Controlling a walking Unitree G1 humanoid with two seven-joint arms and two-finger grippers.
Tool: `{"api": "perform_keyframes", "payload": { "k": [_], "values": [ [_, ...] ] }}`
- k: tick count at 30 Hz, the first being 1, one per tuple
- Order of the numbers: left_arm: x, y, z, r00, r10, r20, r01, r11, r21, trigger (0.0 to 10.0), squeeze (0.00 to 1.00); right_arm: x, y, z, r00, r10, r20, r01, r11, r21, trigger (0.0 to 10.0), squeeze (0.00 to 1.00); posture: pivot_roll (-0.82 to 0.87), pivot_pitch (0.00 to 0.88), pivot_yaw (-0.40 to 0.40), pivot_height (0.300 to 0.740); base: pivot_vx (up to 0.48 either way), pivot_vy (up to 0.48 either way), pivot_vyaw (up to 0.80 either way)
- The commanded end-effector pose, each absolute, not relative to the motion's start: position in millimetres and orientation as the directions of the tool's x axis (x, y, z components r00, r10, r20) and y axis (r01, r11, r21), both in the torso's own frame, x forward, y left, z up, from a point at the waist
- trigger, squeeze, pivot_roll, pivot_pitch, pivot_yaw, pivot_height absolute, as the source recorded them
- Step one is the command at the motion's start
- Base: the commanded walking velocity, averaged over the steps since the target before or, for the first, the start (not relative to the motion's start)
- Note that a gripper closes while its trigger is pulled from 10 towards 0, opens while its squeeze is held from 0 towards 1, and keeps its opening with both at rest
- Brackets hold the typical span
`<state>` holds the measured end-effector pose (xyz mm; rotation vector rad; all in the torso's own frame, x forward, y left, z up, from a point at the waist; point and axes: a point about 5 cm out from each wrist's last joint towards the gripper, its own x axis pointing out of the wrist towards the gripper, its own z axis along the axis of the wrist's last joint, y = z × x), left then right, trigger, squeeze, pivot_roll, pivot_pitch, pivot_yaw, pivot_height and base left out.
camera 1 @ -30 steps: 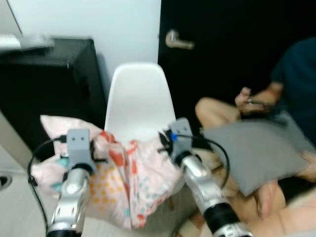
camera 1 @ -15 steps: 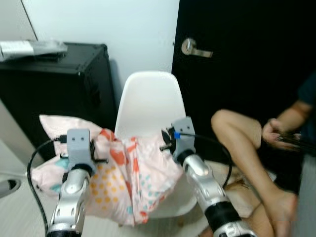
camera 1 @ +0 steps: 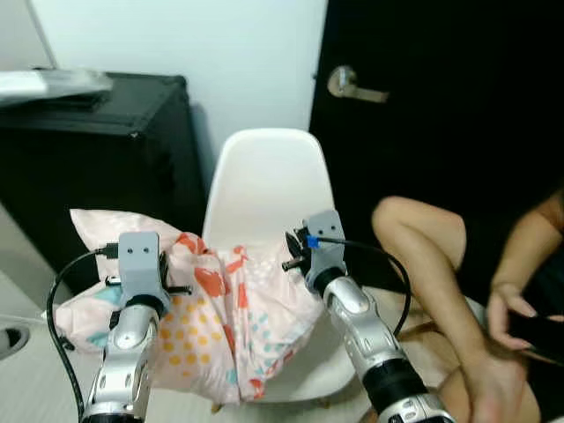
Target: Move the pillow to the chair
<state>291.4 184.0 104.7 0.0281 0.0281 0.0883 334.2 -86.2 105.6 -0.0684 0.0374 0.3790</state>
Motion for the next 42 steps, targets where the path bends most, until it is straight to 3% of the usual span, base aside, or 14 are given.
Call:
{"api": "perform_keyframes", "payload": {
  "k": [1, 10, 23, 42],
  "values": [
    [293.1, 178.2, 113.5, 0.998, 0.061, 0.018, -0.061, 0.998, 0.03, 10.0, 0.0, 334.5, -79.5, 109.2, 0.921, 0.387, -0.033, -0.389, 0.919, -0.065, 10.0, 0.0, 0.09, 0.061, -0.025, 0.74, 0.0, 0.0, 0.0],
    [293.1, 183.1, 115.5, 0.994, 0.099, 0.045, -0.102, 0.993, 0.053, 10.0, 0.0, 331.4, -74.1, 103.6, 0.91, 0.411, -0.047, -0.413, 0.908, -0.065, 10.0, 0.0, 0.09, 0.069, -0.024, 0.74, 0.0, 0.0, 0.0],
    [296.3, 178.9, 111.0, 0.998, 0.059, 0.02, -0.061, 0.996, 0.072, 10.0, 0.0, 335.1, -73.9, 104.8, 0.918, 0.395, -0.044, -0.397, 0.917, -0.049, 10.0, 0.0, 0.09, 0.07, -0.023, 0.74, 0.0, 0.0, 0.0],
    [297.4, 178.0, 110.1, 0.998, 0.053, 0.015, -0.054, 0.996, 0.074, 10.0, 0.0, 335.1, -70.5, 105.6, 0.91, 0.413, -0.039, -0.414, 0.909, -0.048, 10.0, 0.0, 0.09, 0.07, -0.025, 0.69, 0.0, 0.0, 0.0]
  ]
}}
